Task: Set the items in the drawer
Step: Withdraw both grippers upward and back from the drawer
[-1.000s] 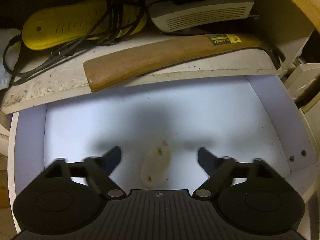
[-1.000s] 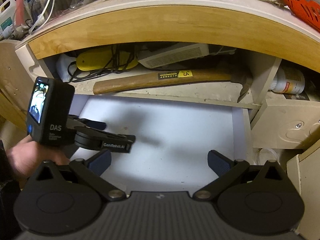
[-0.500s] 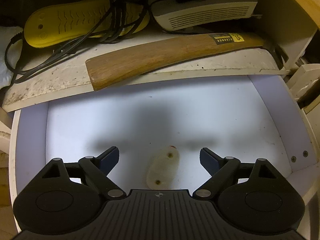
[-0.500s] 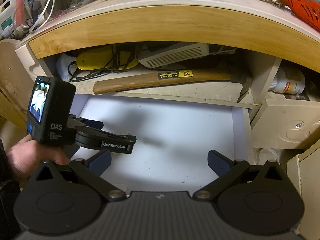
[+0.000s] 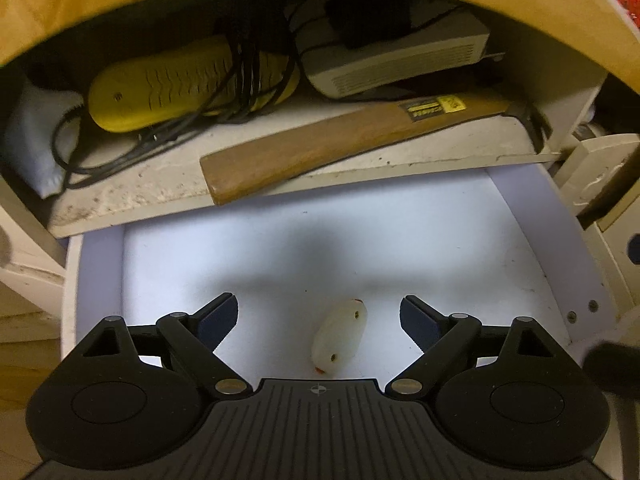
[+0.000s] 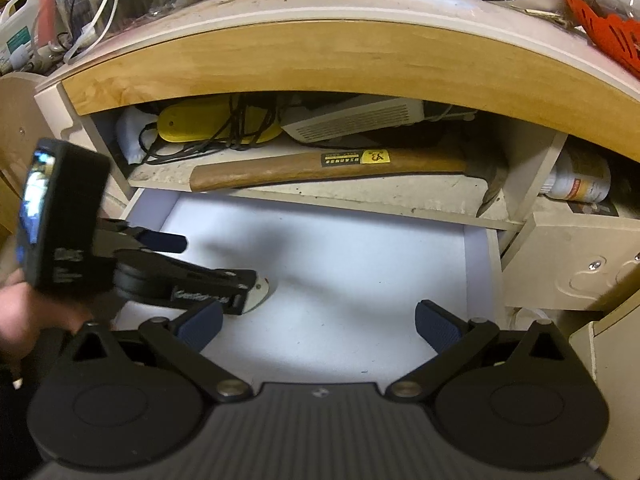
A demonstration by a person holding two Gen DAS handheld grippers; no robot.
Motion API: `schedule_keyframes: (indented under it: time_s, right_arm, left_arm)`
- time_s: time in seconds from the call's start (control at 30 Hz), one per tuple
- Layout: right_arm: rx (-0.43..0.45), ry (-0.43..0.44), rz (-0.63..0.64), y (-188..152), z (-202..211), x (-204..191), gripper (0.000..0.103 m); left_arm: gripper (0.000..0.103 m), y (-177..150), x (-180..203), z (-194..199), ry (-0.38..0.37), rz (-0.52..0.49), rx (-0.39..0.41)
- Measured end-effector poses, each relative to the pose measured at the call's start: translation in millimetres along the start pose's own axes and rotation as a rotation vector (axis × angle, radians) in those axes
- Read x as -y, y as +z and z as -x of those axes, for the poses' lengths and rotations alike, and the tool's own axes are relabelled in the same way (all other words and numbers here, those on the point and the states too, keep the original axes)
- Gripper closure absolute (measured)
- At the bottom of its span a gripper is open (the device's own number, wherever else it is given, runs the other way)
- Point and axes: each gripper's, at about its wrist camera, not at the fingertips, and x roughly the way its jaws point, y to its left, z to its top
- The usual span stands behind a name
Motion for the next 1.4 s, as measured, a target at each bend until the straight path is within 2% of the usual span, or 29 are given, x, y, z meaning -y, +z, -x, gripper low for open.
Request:
schedule_keyframes:
  time_s: [0.9, 1.4]
  right_arm:
    - [0.028, -0.044, 0.029, -1.0, 12.3, 3.3, 0.000]
    - [0.029, -0.050, 0.036, -3.1, 14.8, 2.5, 0.000]
  left_arm:
    - [0.013, -23.2, 9.8, 99.9, 0.033, 0.001, 0.085]
    - [0.013, -26.0, 4.6, 107.9, 0.037, 0.044, 0.095]
